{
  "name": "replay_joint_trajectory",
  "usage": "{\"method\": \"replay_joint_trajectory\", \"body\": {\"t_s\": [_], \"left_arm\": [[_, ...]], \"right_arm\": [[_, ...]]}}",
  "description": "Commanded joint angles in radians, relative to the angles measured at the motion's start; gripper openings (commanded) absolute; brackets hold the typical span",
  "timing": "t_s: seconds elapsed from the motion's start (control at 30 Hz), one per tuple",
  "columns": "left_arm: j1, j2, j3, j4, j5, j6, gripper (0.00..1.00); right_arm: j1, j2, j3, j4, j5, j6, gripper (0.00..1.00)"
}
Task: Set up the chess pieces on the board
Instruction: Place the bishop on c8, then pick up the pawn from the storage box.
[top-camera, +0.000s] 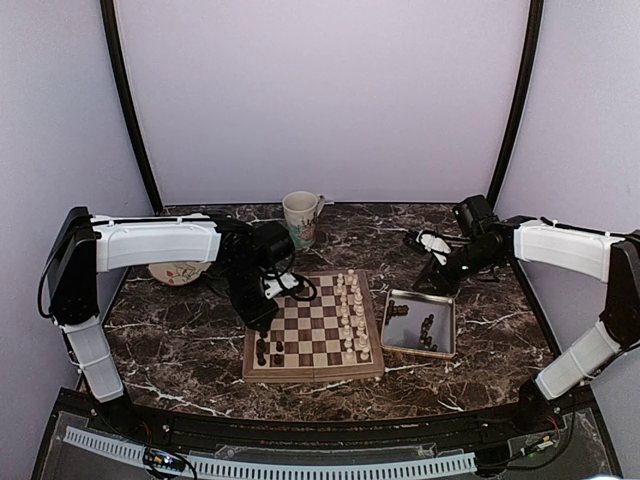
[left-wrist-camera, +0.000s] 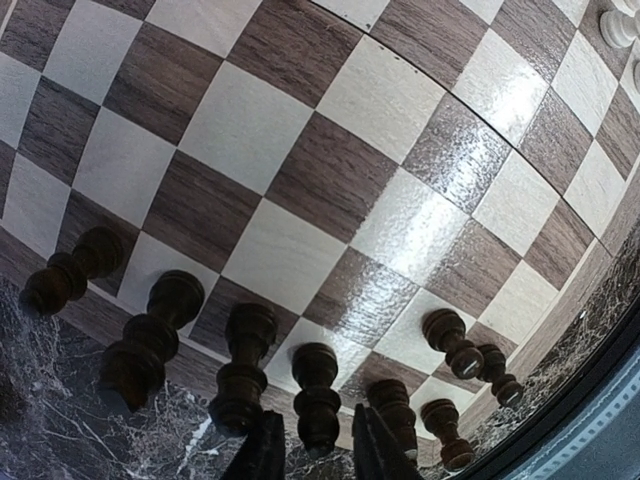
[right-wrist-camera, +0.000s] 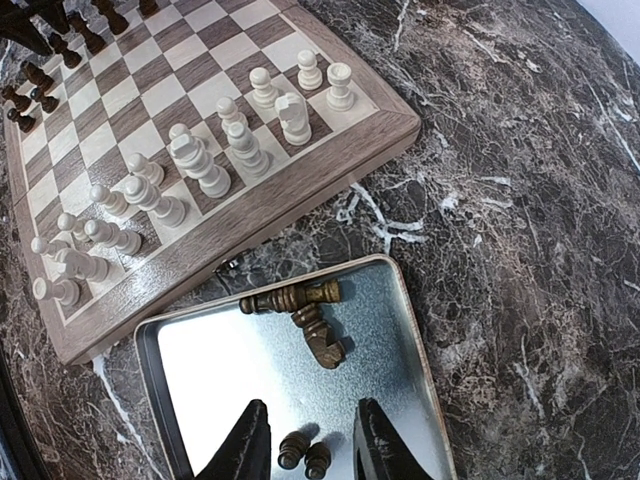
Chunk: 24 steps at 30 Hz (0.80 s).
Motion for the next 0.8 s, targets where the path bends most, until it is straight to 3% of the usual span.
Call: {"method": "replay_joint_trajectory", "body": {"t_s": [0.0,0.37,0.63,0.77], "left_arm": [[0.003,-0.031,-0.002,-0.013,0.007,0.001,0.27],[0.011,-0.143,0.126,-0.005,0.007,0.009,0.3],[0.019,-0.147,0.171,0.384,-0.044,0.038,0.47],[0.066,-0.152,0.091,0.656,0.089,-0.015,0.57]], "right_arm": [[0.002,0.011,0.0,-0.003,0.002,-0.002,0.29],[-0.005,-0.017,0.068,-0.06,0.066,-0.005,0.29],[-0.017,-0.034,0.168,-0.215,0.161,-0.048,0.3],[-0.016,-0.025,0.16,-0.279,0.19,-0.048,0.33]]}}
